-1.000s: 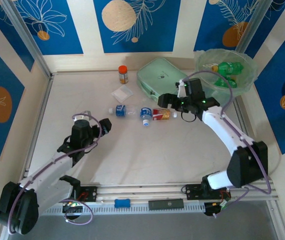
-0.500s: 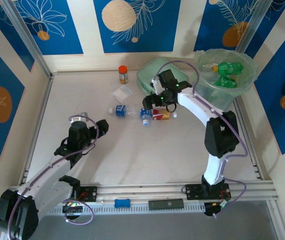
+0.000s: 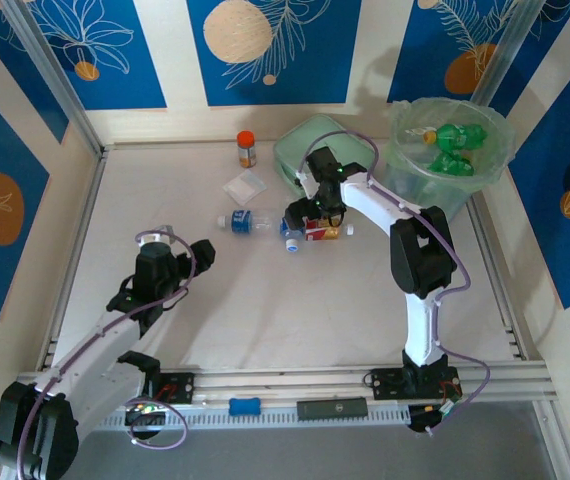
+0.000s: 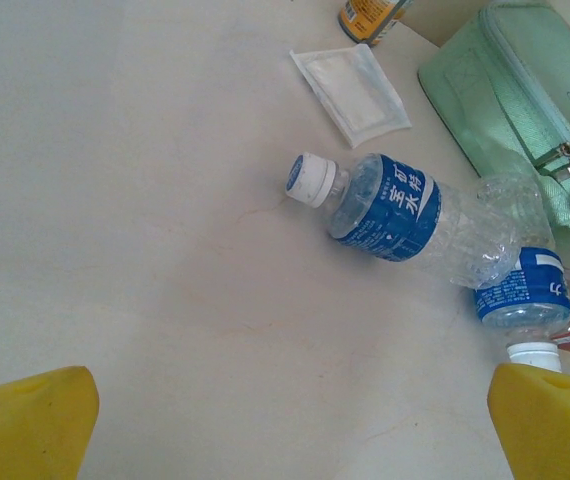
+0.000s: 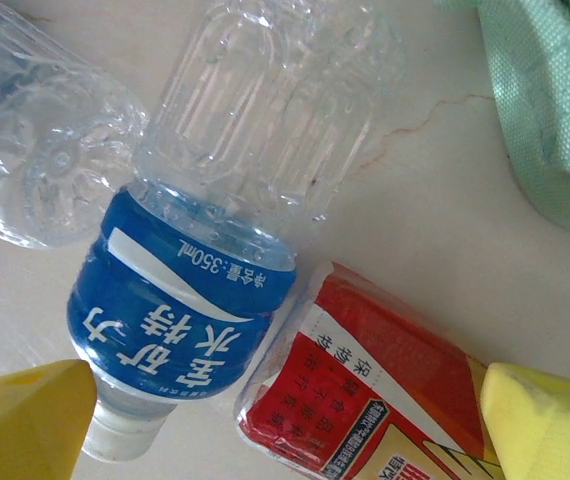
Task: Put the plastic bottles in the bin
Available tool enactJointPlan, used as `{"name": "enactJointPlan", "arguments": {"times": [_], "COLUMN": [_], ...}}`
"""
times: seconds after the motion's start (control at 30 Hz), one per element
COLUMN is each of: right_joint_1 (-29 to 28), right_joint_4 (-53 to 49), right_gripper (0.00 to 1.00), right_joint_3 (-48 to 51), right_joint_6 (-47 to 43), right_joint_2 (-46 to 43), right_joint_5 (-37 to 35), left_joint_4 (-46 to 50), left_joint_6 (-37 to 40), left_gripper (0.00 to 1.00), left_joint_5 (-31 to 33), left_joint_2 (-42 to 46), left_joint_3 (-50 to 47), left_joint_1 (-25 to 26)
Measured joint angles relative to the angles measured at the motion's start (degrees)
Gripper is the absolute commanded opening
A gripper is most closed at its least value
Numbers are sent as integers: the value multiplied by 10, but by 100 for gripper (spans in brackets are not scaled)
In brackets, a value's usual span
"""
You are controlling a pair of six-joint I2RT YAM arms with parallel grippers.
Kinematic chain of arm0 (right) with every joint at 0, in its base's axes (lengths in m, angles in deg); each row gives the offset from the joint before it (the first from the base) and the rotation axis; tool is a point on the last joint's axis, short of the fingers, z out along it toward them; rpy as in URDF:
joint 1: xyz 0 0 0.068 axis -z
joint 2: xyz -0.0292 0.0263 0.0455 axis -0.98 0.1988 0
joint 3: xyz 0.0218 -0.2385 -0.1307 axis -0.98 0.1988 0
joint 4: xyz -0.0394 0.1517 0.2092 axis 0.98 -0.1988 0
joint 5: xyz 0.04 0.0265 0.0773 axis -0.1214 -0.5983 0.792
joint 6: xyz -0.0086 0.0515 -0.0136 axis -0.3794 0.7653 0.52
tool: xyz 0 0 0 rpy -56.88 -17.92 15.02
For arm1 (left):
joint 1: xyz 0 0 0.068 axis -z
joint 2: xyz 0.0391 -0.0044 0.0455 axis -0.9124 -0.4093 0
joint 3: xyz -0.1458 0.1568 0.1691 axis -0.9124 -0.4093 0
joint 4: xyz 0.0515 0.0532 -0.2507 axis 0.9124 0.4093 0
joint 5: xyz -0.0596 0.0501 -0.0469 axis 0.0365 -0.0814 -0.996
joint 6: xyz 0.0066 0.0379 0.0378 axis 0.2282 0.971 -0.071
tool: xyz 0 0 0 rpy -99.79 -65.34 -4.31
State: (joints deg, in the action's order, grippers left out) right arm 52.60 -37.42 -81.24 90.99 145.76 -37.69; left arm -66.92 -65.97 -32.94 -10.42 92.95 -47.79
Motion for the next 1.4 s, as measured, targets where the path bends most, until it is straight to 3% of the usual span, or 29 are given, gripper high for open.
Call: {"name": "enactJointPlan", "arguments": {"times": [0.7, 1.13, 1.4], "right_joint_1": [-30, -34, -39], "right_joint_4": [-25, -63, -67], "right_gripper": [99, 99, 97], "right_joint_3": [135, 137, 153], "right_joint_6": [25, 332, 426], "right_joint_2": [-83, -144, -134], "right_joint_5": [-57, -182, -216], "left_joint_4": [-9, -22, -18], "left_joint_6": [-6, -17, -17], "left_gripper": [99, 99, 99], "left_joint_5": [-12, -25, -26], "left_joint_2": [-5, -16, 8], "left_joint_3": [0, -2, -11], "left_joint_1": [-3, -4, -4]}}
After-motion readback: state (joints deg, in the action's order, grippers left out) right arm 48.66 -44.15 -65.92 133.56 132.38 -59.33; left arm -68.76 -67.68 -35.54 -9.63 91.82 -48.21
